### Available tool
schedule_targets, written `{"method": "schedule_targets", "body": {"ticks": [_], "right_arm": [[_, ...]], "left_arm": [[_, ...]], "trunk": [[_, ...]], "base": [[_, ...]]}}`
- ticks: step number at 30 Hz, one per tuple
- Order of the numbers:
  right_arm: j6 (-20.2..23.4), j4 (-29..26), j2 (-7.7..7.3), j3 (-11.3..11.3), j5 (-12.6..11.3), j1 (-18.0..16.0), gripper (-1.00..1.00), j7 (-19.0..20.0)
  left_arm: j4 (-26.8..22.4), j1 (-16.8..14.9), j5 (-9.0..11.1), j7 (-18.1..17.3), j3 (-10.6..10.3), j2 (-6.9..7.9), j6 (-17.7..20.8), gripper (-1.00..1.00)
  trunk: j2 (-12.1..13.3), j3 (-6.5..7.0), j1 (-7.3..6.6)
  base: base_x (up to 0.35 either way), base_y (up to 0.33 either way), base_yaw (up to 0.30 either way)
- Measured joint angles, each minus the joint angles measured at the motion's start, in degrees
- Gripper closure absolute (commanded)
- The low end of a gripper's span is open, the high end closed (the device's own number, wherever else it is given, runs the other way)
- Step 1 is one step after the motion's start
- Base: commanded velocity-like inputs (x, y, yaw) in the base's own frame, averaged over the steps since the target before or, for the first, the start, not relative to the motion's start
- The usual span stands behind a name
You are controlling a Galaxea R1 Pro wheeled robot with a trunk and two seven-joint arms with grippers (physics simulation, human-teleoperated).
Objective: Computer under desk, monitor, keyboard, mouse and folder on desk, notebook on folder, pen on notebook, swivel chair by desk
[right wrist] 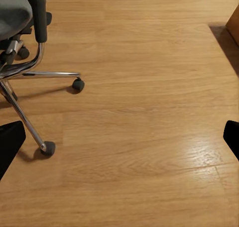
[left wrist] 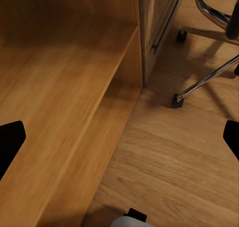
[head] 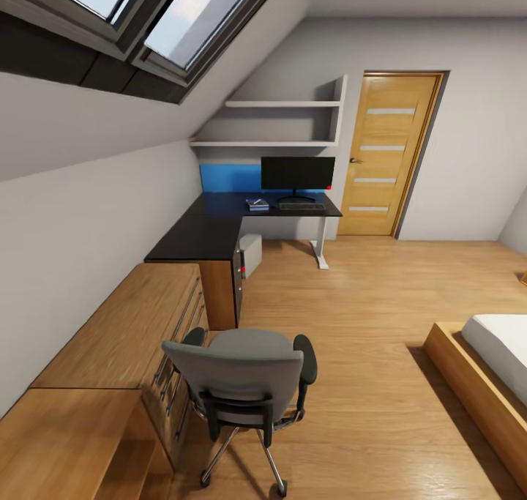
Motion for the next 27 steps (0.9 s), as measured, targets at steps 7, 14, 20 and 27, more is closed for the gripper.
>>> {"method": "schedule_targets", "body": {"ticks": [7, 14, 20, 27], "right_arm": [[0.0, 0.0, 0.03, 0.0, 0.0, -0.02, -1.0, 0.0], [0.0, 0.0, -0.01, 0.0, 0.0, -0.01, -1.0, 0.0], [0.02, 0.0, -0.01, 0.0, 0.0, -0.02, -1.0, 0.0], [2.71, -0.04, -0.01, -0.05, 0.09, -0.02, -1.0, -0.09]], "left_arm": [[0.0, 0.0, 0.07, 0.05, 0.04, 0.01, 0.15, -1.0], [-0.33, 0.0, 0.09, 0.05, 0.0, -0.02, 6.26, -1.0], [-0.35, 0.0, 0.08, 0.06, 0.02, 0.0, 6.73, -1.0], [-0.76, -0.01, 0.17, 0.15, 0.03, 0.01, 6.6, -1.0]], "trunk": [[-2.82, -1.26, 1.54], [-5.63, -2.53, 3.08], [-8.05, -3.61, 4.4], [-10.86, -4.87, 5.94]], "base": [[0.0, 0.0, 0.0], [0.0, 0.0, 0.0], [0.0, 0.0, 0.0], [0.0, 0.0, 0.0]]}}
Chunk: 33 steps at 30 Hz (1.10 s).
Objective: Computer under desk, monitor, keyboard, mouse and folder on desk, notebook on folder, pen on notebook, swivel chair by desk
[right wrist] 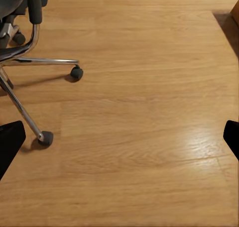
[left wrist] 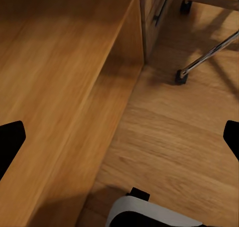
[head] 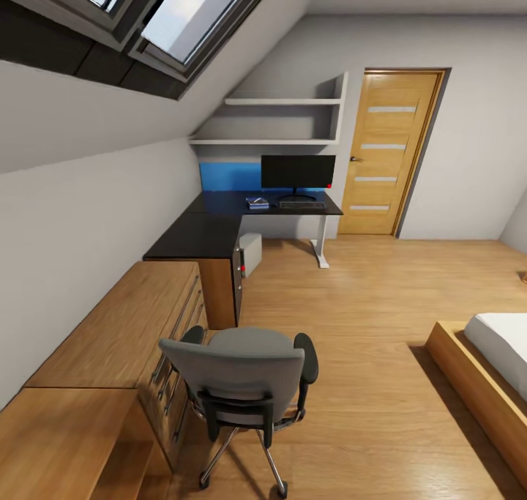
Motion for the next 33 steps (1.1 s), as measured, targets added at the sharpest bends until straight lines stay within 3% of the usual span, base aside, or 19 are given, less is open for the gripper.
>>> {"method": "schedule_targets", "body": {"ticks": [20, 33], "right_arm": [[1.6, -0.04, 0.0, 0.04, 0.12, 0.01, -1.0, -0.03], [1.54, -0.04, 0.0, 0.04, 0.12, 0.0, -1.0, -0.03]], "left_arm": [[-1.23, 0.0, 0.06, 0.12, 0.17, 0.06, -0.05, -1.0], [-1.25, 0.0, 0.06, 0.01, 0.19, 0.13, -0.09, -1.0]], "trunk": [[-8.04, -3.6, 4.4], [-13.26, -5.94, 7.26]], "base": [[-0.002, 0.0, 0.0], [-0.114, 0.0, 0.0]]}}
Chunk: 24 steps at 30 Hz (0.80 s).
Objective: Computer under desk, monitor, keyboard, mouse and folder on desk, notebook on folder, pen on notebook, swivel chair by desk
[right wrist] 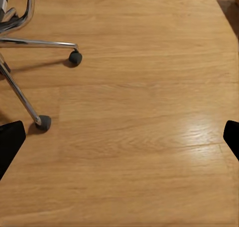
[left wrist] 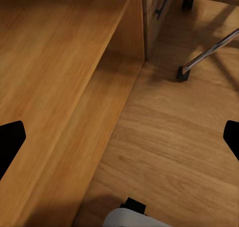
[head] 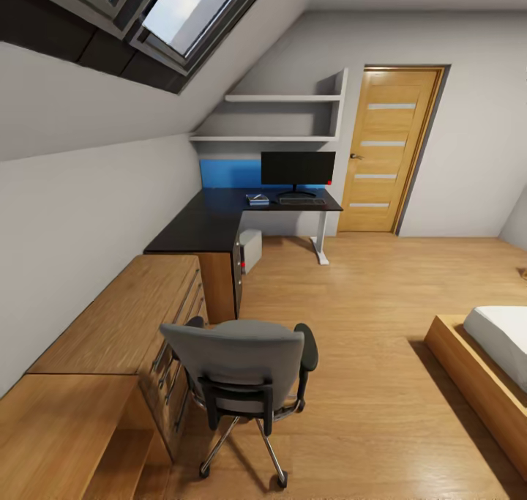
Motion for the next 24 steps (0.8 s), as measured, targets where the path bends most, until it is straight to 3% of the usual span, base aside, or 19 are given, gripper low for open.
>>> {"method": "schedule_targets", "body": {"ticks": [24], "right_arm": [[-0.09, -0.02, 0.0, 0.0, 0.0, -0.01, -1.0, 0.0]], "left_arm": [[0.04, 0.0, 0.0, -0.08, 0.0, -0.07, 0.07, -1.0]], "trunk": [[-9.64, -4.32, 5.27]], "base": [[-0.005, 0.0, 0.0]]}}
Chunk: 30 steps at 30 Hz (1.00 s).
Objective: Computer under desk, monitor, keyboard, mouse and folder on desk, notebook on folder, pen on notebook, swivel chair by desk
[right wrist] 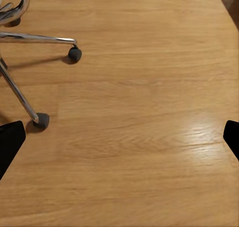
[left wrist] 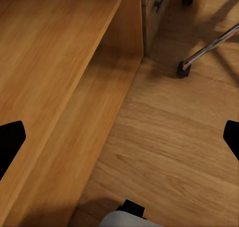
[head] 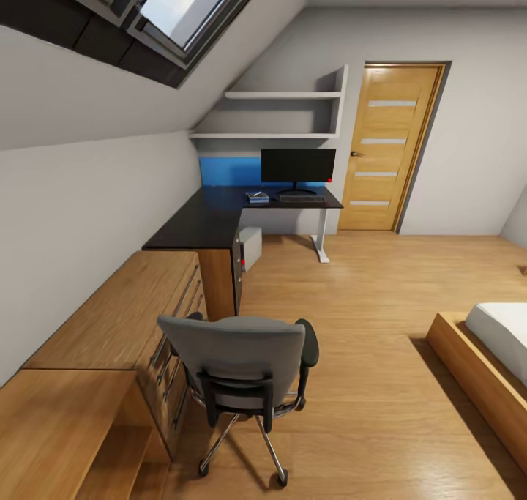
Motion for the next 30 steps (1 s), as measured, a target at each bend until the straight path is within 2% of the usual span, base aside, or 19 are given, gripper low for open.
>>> {"method": "schedule_targets", "body": {"ticks": [6, 11, 12, 13, 19, 20, 23, 26, 27, 30], "right_arm": [[0.14, -0.08, 0.0, -0.03, 0.06, 0.0, -1.0, 0.0], [-0.14, -1.39, -0.04, -0.04, 0.05, -0.02, -1.0, 0.01], [-0.09, -1.93, -0.07, -0.04, 0.05, -0.04, -1.0, -0.03], [0.04, -3.13, -0.13, -0.01, 0.09, -0.07, -1.0, -0.11], [1.46, -6.76, -0.34, -0.18, -0.05, -0.41, -1.0, -0.46], [3.01, -7.62, -0.36, -0.18, -0.08, -0.93, -1.0, -0.72], [6.87, -8.67, -0.4, -0.24, -0.3, -3.11, -1.0, -1.27], [11.64, -9.33, -0.41, -0.3, -0.45, -6.49, -1.0, -1.68], [14.57, -9.55, -0.4, -0.3, -0.47, -8.66, -1.0, -1.84], [17.95, -9.72, -0.41, -0.42, -0.66, -11.51, -1.0, -2.0]], "left_arm": [[-0.48, -0.03, -0.02, 0.01, -0.09, 0.07, 0.79, -1.0], [-6.1, -0.08, -0.09, 0.18, -0.11, 0.3, 6.37, -1.0], [-7.6, -0.08, -0.11, 0.24, -0.09, 0.36, 7.83, -1.0], [-10.73, -0.08, -0.13, 0.28, -0.12, 0.49, 11.06, -1.0], [-19.76, -0.11, -0.05, 0.33, 0.01, 1.09, 23.4, -1.0], [-21.77, -0.32, -0.18, 0.37, 0.04, 1.21, 27.68, -1.0], [-23.8, -1.88, -0.26, 0.29, 0.09, 1.29, 33.68, -1.0], [-24.64, -4.62, -0.23, 0.09, 0.11, 1.27, 38.29, -1.0], [-24.87, -6.34, -0.26, -0.02, 0.1, 1.24, 40.58, -1.0], [-25.05, -8.3, -0.17, -0.14, 0.17, 1.21, 42.88, -1.0]], "trunk": [[-2.41, -1.08, 1.32], [-4.41, -1.97, 2.42], [-4.82, -2.15, 2.64], [-5.22, -2.33, 2.86], [-7.62, -3.41, 4.18], [-8.03, -3.59, 4.4], [-9.23, -4.12, 5.06], [-10.43, -4.66, 5.71], [-10.83, -4.83, 5.94], [-12.04, -5.39, 6.59]], "base": [[0.0, 0.0, 0.0], [0.0, 0.0, 0.0], [0.0, 0.0, 0.0], [0.0, 0.0, 0.0], [0.0, 0.0, 0.0], [0.0, 0.0, 0.0], [0.0, 0.0, 0.0], [0.0, 0.0, 0.0], [0.0, 0.0, 0.0], [0.0, 0.0, 0.0]]}}
